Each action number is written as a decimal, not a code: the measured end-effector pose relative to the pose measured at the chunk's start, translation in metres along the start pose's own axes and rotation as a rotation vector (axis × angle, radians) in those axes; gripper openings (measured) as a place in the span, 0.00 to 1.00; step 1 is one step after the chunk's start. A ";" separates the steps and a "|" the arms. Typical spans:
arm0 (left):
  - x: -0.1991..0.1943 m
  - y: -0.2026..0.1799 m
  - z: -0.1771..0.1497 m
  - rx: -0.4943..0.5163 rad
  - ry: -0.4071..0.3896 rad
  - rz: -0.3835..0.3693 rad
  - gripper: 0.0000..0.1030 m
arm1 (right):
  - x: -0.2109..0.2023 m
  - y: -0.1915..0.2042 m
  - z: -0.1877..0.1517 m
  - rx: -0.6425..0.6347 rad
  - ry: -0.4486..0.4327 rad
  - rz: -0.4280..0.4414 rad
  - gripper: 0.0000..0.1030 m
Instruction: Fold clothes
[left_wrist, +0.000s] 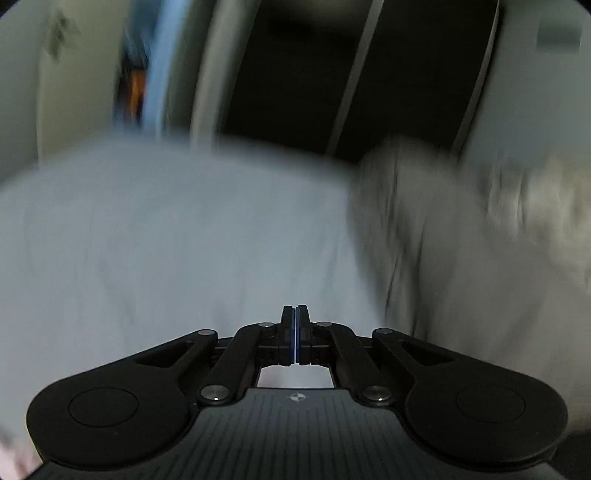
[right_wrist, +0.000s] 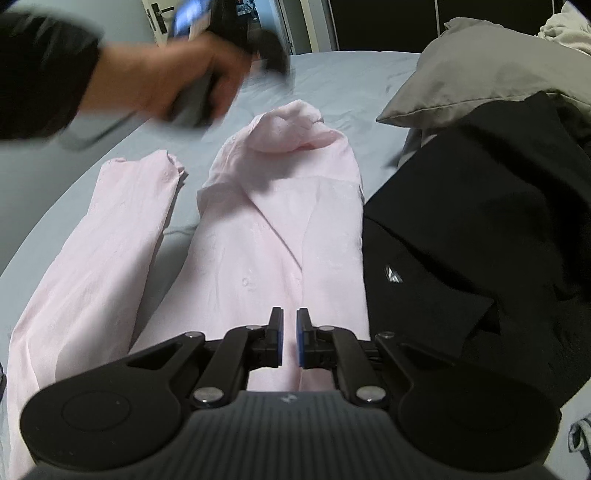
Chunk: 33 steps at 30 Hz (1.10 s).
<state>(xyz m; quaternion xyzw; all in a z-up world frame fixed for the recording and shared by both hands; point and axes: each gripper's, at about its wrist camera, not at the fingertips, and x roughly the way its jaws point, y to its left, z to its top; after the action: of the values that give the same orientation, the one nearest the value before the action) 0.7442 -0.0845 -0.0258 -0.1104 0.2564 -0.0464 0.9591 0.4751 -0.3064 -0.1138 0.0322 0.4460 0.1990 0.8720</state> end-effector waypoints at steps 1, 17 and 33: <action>0.004 -0.002 0.005 0.005 0.035 0.009 0.00 | -0.001 -0.001 -0.002 0.001 0.002 -0.001 0.09; -0.017 0.015 -0.100 0.372 0.298 0.082 0.45 | 0.007 -0.001 0.002 0.017 -0.006 0.010 0.09; 0.027 -0.008 -0.042 0.316 0.290 0.002 0.00 | 0.000 -0.010 -0.008 0.058 -0.019 0.014 0.09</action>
<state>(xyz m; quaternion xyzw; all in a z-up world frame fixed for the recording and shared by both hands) 0.7463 -0.1038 -0.0727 0.0494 0.3816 -0.1003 0.9176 0.4715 -0.3163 -0.1205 0.0624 0.4431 0.1919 0.8735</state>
